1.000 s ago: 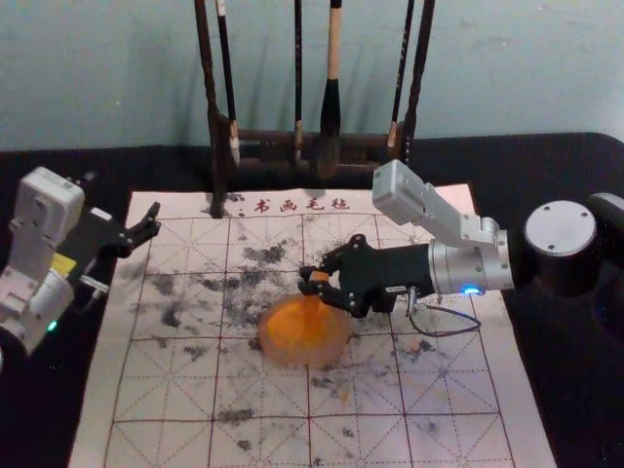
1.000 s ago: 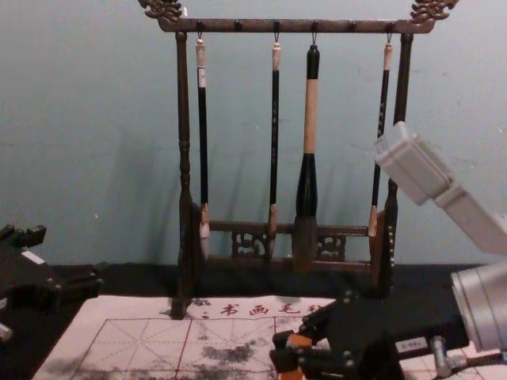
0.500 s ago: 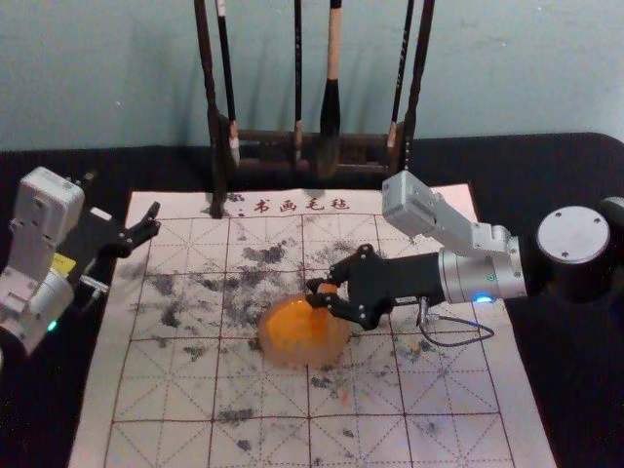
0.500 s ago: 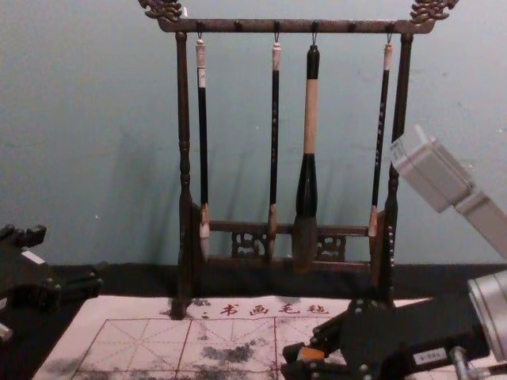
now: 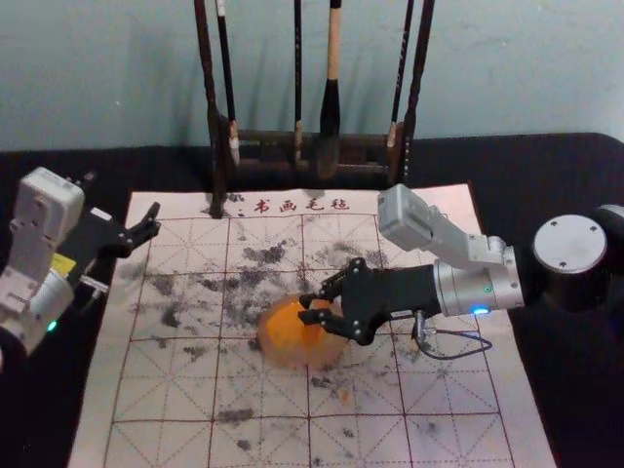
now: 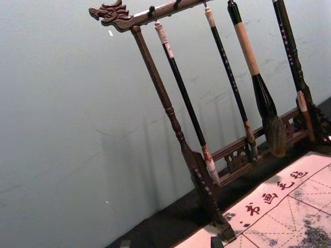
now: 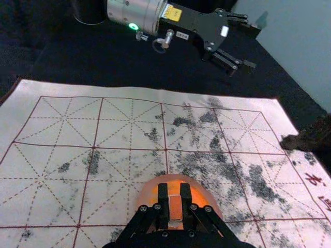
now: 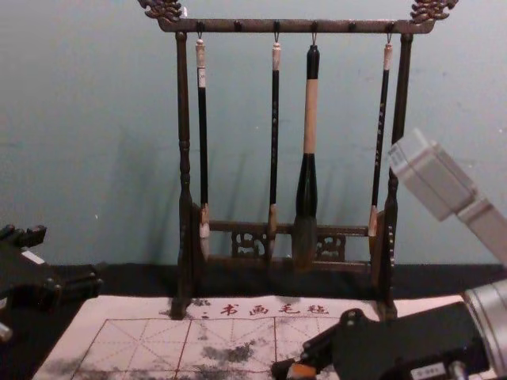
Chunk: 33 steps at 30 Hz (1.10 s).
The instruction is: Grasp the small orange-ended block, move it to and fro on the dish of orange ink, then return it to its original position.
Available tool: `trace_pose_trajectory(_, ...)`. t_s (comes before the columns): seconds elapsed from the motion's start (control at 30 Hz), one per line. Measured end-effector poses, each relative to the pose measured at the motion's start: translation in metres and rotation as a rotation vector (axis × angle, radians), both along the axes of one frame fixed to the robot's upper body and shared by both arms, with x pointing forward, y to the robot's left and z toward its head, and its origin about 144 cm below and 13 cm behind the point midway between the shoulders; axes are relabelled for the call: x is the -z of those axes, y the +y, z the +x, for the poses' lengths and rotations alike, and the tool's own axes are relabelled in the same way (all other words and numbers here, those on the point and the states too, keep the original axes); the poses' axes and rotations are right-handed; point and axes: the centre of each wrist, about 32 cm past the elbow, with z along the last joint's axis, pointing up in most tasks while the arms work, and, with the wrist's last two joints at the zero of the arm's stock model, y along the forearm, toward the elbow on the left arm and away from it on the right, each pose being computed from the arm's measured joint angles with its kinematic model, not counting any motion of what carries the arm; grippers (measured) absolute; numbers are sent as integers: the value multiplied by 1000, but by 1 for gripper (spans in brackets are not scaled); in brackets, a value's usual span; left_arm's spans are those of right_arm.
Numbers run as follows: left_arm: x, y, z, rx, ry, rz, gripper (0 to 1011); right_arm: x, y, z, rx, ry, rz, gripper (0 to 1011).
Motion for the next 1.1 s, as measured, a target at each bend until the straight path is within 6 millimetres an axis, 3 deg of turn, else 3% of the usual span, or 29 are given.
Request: trace_pose_trajectory(1.1,0,0,0,0,0,0,1001,7,29,19,-12,6,30,133)
